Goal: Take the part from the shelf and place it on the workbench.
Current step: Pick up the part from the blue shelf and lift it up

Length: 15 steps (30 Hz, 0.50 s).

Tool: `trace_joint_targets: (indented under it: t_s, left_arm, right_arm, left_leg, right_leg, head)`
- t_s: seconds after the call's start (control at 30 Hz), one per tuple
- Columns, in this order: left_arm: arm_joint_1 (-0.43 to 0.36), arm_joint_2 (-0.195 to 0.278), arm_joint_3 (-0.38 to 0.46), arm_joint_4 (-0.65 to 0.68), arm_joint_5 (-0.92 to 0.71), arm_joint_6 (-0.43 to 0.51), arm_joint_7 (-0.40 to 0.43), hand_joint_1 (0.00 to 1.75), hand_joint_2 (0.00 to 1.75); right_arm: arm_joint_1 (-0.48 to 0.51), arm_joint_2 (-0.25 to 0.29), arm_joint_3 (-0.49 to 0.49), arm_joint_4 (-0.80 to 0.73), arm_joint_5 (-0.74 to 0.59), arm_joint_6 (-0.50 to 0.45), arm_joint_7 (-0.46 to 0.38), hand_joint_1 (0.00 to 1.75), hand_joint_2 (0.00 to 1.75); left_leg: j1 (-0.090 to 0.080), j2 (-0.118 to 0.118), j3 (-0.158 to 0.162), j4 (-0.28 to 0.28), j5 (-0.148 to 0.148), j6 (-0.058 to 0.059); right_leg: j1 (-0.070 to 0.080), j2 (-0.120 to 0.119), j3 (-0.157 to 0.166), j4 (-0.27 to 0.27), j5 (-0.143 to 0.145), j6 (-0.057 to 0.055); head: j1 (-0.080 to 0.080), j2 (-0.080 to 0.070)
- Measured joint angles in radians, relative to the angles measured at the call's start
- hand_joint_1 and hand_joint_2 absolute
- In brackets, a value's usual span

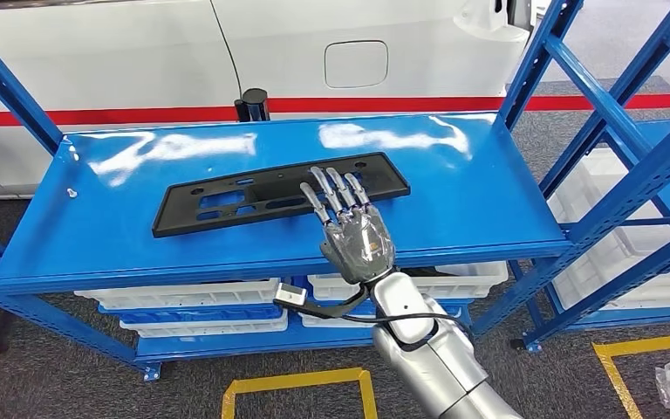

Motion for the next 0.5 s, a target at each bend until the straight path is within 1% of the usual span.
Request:
trace_joint_targets:
  t_s: [0.1, 0.23, 0.5]
  left_arm:
    - [0.000, -0.002, 0.000, 0.000, 0.001, 0.003, 0.002, 0.00, 0.00]
    - [0.000, -0.002, 0.000, 0.000, 0.000, 0.002, 0.003, 0.00, 0.00]
    - [0.000, -0.002, -0.001, 0.000, -0.011, -0.008, -0.005, 0.00, 0.00]
  right_arm:
    - [-0.023, 0.016, -0.027, 0.058, 0.000, -0.003, 0.004, 0.00, 1.75]
    - [-0.049, 0.023, -0.067, 0.122, 0.000, -0.010, 0.012, 0.00, 1.75]
    - [-0.061, 0.025, -0.117, 0.181, 0.000, -0.016, 0.023, 0.00, 1.75]
  left_leg:
    - [0.000, 0.000, 0.000, 0.000, 0.000, 0.000]
    - [0.000, 0.000, 0.000, 0.000, 0.000, 0.000]
    - [0.000, 0.000, 0.000, 0.000, 0.000, 0.000]
  right_leg:
    - [0.000, 0.000, 0.000, 0.000, 0.000, 0.000]
    - [0.000, 0.000, 0.001, 0.000, 0.000, 0.000]
    - [0.000, 0.000, 0.005, 0.000, 0.000, 0.000]
  head:
    - [0.000, 0.000]
    - [0.000, 0.000]
    - [0.000, 0.000]
